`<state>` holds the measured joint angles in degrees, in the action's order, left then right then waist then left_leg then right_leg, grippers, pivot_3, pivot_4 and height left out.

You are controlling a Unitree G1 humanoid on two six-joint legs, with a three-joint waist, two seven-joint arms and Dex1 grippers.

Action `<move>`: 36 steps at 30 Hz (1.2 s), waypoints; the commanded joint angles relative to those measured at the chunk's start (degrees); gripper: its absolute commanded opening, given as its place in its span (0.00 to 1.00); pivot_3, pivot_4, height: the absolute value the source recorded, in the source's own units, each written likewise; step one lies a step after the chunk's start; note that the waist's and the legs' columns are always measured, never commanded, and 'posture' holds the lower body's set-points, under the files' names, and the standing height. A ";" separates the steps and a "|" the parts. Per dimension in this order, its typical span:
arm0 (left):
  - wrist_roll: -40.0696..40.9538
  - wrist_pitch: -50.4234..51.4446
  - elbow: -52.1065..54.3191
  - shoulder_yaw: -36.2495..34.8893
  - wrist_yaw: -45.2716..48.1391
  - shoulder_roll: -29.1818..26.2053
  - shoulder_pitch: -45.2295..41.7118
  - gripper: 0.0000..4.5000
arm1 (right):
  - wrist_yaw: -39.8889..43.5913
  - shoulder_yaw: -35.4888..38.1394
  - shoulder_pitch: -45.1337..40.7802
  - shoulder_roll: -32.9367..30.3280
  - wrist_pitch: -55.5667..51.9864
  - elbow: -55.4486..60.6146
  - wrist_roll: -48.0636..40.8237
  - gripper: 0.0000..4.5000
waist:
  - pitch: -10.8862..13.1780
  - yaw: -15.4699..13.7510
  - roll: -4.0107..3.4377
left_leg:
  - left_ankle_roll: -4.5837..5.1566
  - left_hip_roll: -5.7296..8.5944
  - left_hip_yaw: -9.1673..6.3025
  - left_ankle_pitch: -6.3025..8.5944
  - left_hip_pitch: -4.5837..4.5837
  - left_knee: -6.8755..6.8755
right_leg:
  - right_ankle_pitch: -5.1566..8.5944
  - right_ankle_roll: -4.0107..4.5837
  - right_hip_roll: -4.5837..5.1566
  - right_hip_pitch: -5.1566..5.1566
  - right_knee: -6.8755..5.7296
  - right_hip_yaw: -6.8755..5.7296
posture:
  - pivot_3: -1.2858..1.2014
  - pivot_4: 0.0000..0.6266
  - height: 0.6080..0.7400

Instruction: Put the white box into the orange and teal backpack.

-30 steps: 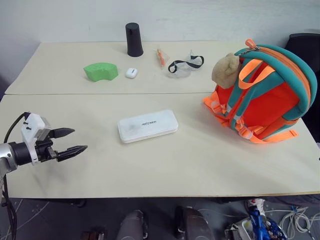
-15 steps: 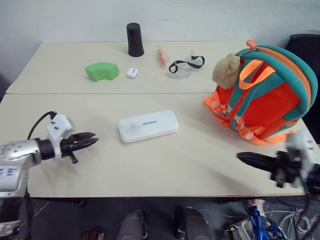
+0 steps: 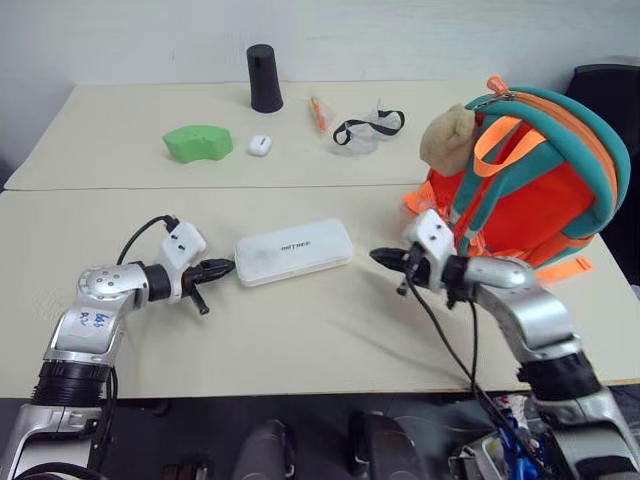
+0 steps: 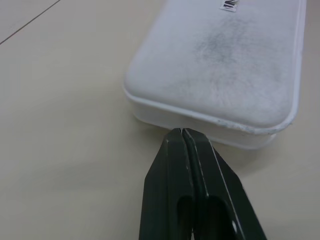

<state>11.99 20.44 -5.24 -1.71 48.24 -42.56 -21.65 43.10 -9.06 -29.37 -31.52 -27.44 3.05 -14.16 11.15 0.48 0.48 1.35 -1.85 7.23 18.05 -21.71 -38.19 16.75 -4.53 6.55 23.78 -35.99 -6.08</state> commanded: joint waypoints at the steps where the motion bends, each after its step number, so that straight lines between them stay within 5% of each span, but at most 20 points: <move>1: -1.08 -1.58 0.07 0.05 -0.18 0.08 -0.95 0.01 | -4.91 -1.83 -4.31 3.91 3.82 -6.19 5.54 0.00 | 0.00 0.17 0.00 | 0.01 0.01 0.01 -0.01 -0.02 -0.01 | 0.00 0.00 0.00 0.02 -0.01 -0.01 | 0.52 0.24 1.00; 10: -3.66 -4.35 -4.95 2.11 0.42 1.89 -4.58 0.01 | -7.55 -3.78 -11.06 10.46 9.84 -19.01 11.49 0.00 | 0.00 0.69 0.00 | 0.10 0.03 -0.13 -0.13 -0.37 -0.12 | -0.05 -0.08 0.00 0.13 -0.13 -0.02 | 0.52 0.24 1.00; 21: -4.99 -7.57 -10.55 2.56 2.75 1.69 -7.86 0.01 | -3.68 -3.11 -4.66 9.08 3.97 -4.81 9.87 0.00 | 0.00 1.12 0.00 | 0.12 0.04 -0.16 -0.18 -0.49 -0.13 | -0.07 -0.12 -0.01 0.18 -0.12 -0.07 | 0.52 0.24 1.00; 32: -8.55 -14.09 -22.22 2.86 8.79 -4.99 -13.00 0.01 | -4.20 -1.84 -1.76 8.35 2.31 -1.99 10.30 0.00 | -0.01 1.13 0.01 | 0.12 0.08 -0.04 -0.21 -0.56 -0.11 | -0.08 -0.14 -0.04 0.39 -0.21 -0.17 | 0.52 0.24 1.00; 36: -3.72 -2.99 -22.81 0.98 11.76 -3.43 -17.10 0.01 | -4.55 -2.14 -1.79 8.18 3.72 -3.23 11.33 0.00 | -0.01 1.02 0.02 | 0.15 0.11 0.01 -0.23 -0.75 -0.27 | -0.08 -0.14 -0.11 0.63 -0.46 -0.14 | 0.52 0.24 1.00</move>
<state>5.57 12.94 -29.47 0.88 58.54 -46.00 -37.47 38.87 -12.17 -30.83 -22.62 -24.97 -1.41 -3.09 11.14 1.51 0.50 1.50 -1.73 7.24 17.82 -22.49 -38.52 16.67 -4.67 6.41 24.42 -36.50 -6.23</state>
